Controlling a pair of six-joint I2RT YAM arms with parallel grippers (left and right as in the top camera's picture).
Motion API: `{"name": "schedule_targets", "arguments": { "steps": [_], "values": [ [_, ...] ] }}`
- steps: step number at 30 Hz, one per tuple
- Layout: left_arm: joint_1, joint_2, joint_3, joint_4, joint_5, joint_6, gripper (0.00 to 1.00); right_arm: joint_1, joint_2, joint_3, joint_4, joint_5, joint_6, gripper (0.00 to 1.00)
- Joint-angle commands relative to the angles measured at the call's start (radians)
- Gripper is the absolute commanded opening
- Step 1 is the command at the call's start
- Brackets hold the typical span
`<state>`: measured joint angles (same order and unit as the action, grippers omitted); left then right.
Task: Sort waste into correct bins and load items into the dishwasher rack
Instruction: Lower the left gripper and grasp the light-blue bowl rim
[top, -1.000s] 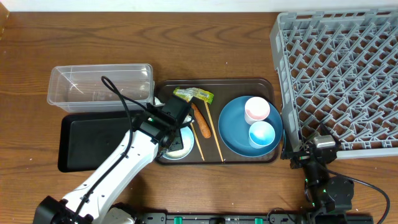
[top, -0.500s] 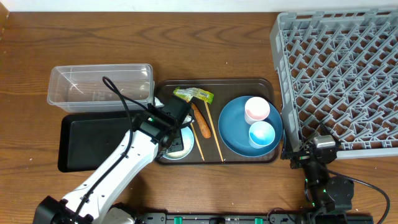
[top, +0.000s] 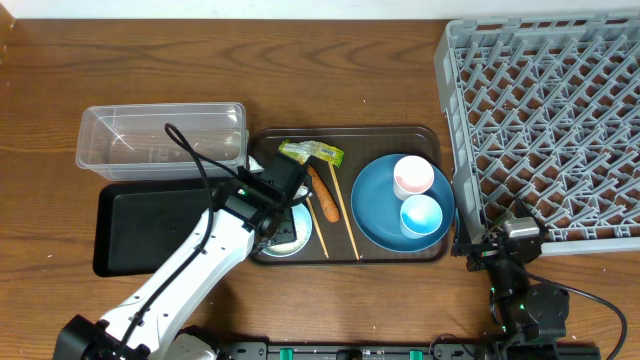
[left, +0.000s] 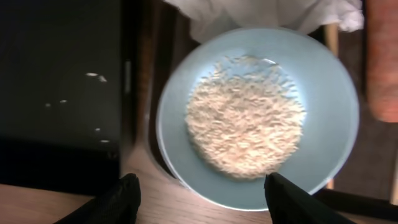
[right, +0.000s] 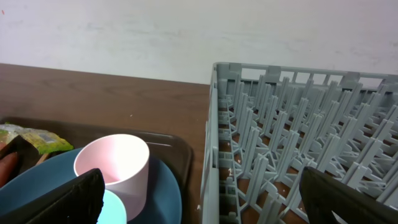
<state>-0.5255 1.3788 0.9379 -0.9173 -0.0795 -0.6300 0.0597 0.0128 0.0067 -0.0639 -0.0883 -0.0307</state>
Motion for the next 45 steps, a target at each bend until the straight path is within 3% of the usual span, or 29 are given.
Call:
{"name": "schedule_targets", "arguments": {
  "steps": [1, 11, 20, 45],
  "values": [
    [-0.011, -0.002, 0.008, 0.042, 0.114, 0.032, 0.67, 0.011, -0.003, -0.001, -0.004, 0.006, -0.008, 0.99],
    [-0.122, 0.003, 0.008, 0.131, 0.118, 0.045, 0.67, 0.011, -0.003, -0.001, -0.004, 0.005, -0.008, 0.99],
    [-0.208, 0.066, 0.005, 0.139, -0.019, 0.019, 0.67, 0.011, -0.003, -0.001, -0.004, 0.006, -0.008, 0.99],
    [-0.212, 0.217, -0.001, 0.250, -0.063, 0.019, 0.62, 0.011, -0.003, -0.001, -0.004, 0.006, -0.008, 0.99]
  ]
}}
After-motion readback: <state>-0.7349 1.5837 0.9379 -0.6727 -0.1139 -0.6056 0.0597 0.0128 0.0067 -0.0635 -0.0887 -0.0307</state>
